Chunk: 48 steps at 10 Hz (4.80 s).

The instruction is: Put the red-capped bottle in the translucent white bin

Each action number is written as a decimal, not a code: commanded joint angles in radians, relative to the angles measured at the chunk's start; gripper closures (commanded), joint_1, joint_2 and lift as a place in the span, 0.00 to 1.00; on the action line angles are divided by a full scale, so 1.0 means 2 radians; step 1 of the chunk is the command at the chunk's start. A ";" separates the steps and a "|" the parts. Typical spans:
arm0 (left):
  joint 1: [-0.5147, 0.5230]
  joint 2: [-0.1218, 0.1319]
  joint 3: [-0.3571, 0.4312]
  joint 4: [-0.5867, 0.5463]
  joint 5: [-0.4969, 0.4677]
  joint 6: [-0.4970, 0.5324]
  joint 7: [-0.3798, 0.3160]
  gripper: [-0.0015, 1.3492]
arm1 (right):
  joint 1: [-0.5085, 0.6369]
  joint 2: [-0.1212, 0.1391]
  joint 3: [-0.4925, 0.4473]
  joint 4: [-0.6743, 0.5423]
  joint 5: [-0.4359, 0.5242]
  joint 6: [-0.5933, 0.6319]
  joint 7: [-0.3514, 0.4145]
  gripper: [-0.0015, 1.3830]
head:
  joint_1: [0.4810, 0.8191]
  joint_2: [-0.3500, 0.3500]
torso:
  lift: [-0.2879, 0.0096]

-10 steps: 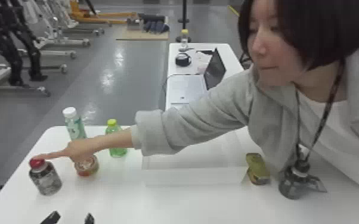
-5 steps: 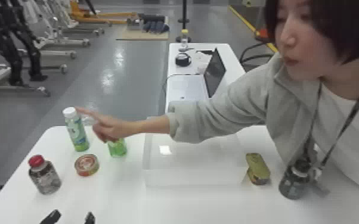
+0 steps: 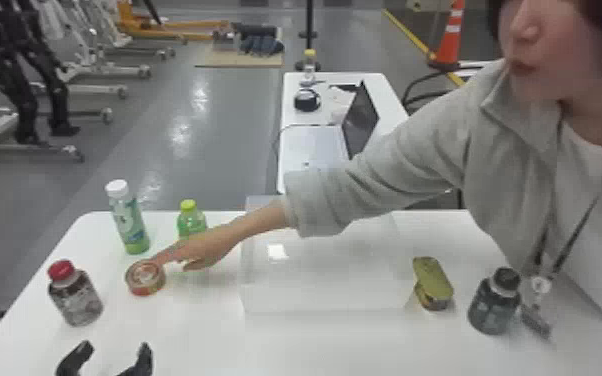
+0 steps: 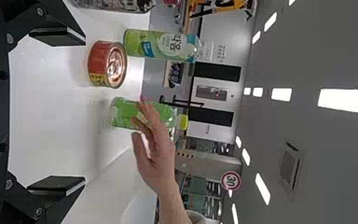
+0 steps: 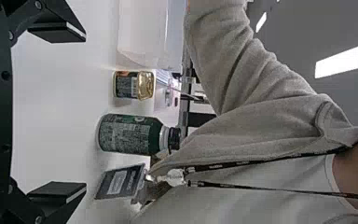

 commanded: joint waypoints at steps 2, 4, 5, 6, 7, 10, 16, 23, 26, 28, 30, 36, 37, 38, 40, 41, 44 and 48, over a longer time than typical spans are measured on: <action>-0.006 -0.001 0.000 0.009 -0.027 -0.017 0.043 0.17 | -0.013 0.002 0.007 0.012 -0.003 -0.006 0.000 0.12 | 0.20 0.50 | 0.63; -0.006 -0.003 -0.003 0.013 -0.024 -0.023 0.071 0.17 | -0.026 0.002 0.015 0.023 -0.007 -0.013 0.000 0.12 | 0.20 0.50 | 0.63; -0.009 -0.004 -0.003 0.014 -0.021 -0.027 0.073 0.17 | -0.030 0.002 0.016 0.026 -0.008 -0.014 0.000 0.12 | 0.20 0.50 | 0.63; -0.013 -0.003 -0.004 0.014 -0.022 -0.029 0.073 0.17 | -0.033 0.002 0.018 0.028 -0.008 -0.015 0.000 0.12 | 0.20 0.50 | 0.63; -0.017 -0.003 -0.009 0.016 -0.018 -0.027 0.073 0.17 | -0.036 0.002 0.018 0.027 -0.008 -0.015 0.000 0.12 | 0.20 0.50 | 0.63; -0.043 -0.004 -0.023 0.014 -0.012 -0.051 0.073 0.17 | -0.053 0.002 0.021 0.029 -0.017 -0.016 -0.006 0.12 | 0.20 0.50 | 0.63; -0.058 0.053 -0.078 -0.053 -0.001 -0.006 0.141 0.17 | -0.038 0.002 0.035 0.019 -0.004 -0.038 -0.077 0.11 | 0.20 0.50 | 0.63; -0.039 0.035 -0.065 -0.047 -0.039 0.059 0.131 0.17 | -0.039 0.002 0.057 0.034 -0.009 -0.038 -0.096 0.13 | 0.20 0.50 | 0.63; -0.008 0.016 -0.052 -0.049 -0.025 0.053 0.152 0.17 | -0.038 0.002 0.063 0.033 -0.018 -0.036 -0.096 0.13 | 0.20 0.50 | 0.63; 0.010 0.019 -0.046 -0.049 -0.009 0.033 0.152 0.17 | -0.036 0.002 0.071 0.029 -0.024 -0.027 -0.098 0.13 | 0.20 0.50 | 0.63; 0.026 0.040 -0.054 -0.049 0.018 0.012 0.149 0.17 | -0.019 0.002 0.072 0.006 -0.027 -0.014 -0.100 0.13 | 0.20 0.50 | 0.63; 0.013 0.020 0.039 -0.063 0.012 0.024 0.023 0.17 | -0.040 0.002 0.099 -0.010 -0.037 0.023 -0.103 0.13 | 0.20 0.50 | 0.63; -0.001 -0.018 0.058 -0.063 -0.015 0.037 0.000 0.17 | -0.045 0.002 0.100 -0.015 -0.041 0.024 -0.109 0.13 | 0.20 0.50 | 0.63; 0.003 -0.029 0.097 -0.067 -0.050 0.043 -0.040 0.17 | -0.056 -0.019 0.136 -0.020 -0.060 0.027 -0.146 0.13 | 0.20 0.50 | 0.63; -0.005 -0.029 0.130 -0.073 -0.082 0.059 -0.091 0.17 | -0.033 -0.020 0.155 -0.043 -0.067 0.043 -0.179 0.13 | 0.20 0.50 | 0.63; 0.008 -0.029 0.116 -0.073 -0.064 0.060 -0.079 0.17 | -0.012 -0.018 0.152 -0.049 -0.063 0.047 -0.176 0.13 | 0.20 0.50 | 0.63; 0.027 -0.029 0.035 -0.073 -0.033 0.044 0.023 0.17 | 0.029 -0.035 0.139 -0.096 -0.060 0.079 -0.176 0.13 | 0.20 0.50 | 0.63; 0.028 -0.029 0.017 -0.072 -0.019 0.041 0.038 0.17 | 0.063 -0.043 0.084 -0.168 -0.054 0.179 -0.097 0.13 | 0.20 0.50 | 0.63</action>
